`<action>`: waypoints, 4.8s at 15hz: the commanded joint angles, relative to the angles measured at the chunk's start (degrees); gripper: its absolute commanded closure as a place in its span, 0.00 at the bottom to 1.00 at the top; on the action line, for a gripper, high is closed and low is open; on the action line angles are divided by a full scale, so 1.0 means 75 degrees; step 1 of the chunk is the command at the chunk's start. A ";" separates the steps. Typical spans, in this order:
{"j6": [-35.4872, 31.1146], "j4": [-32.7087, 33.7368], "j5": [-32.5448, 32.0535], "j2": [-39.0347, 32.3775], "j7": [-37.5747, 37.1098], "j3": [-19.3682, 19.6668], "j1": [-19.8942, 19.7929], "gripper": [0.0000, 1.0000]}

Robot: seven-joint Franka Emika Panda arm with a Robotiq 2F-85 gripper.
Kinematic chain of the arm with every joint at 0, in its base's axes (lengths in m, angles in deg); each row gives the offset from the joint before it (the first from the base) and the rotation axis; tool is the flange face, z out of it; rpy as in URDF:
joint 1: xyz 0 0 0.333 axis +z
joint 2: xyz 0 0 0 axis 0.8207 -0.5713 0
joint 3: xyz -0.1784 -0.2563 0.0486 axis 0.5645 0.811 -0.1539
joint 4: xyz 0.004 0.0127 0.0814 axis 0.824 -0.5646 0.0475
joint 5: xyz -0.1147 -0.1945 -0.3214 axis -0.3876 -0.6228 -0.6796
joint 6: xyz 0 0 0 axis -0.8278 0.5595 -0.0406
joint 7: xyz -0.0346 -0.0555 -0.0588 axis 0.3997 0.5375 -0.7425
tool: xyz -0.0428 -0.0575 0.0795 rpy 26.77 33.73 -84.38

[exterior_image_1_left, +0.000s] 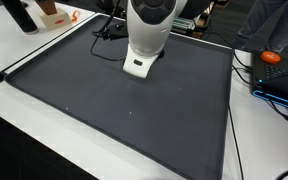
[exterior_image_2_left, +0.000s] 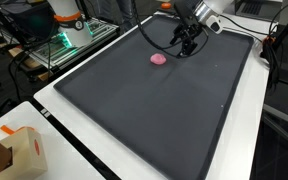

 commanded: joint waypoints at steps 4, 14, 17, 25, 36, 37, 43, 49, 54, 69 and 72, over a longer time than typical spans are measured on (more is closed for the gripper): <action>-0.0132 -0.0943 -0.1102 0.0508 0.1895 -0.0265 -0.0025 0.00; -0.0057 -0.1630 -0.0892 0.0927 0.2734 -0.0464 -0.0088 0.00; -0.0144 -0.1775 -0.0777 0.1016 0.2710 -0.0508 -0.0122 0.00; -0.0212 -0.1299 -0.0060 0.0825 0.2279 -0.0402 -0.0256 0.00; -0.0611 -0.0294 0.0924 0.0245 -0.0441 0.0127 -0.0747 0.00; -0.0566 -0.0252 0.1032 0.0213 -0.0675 0.0176 -0.0818 0.00; -0.0729 -0.0387 0.1735 0.0262 -0.2035 0.0520 -0.1248 0.00; -0.1032 -0.0675 0.2605 0.0436 -0.3333 0.0858 -0.1607 0.00; -0.1346 -0.1177 0.3377 0.0696 -0.4439 0.1128 -0.1824 0.00; -0.2339 -0.3660 0.5567 0.2117 -0.7866 0.1890 -0.1959 0.00; -0.2629 -0.4131 0.6130 0.2337 -0.8507 0.1920 -0.1976 0.00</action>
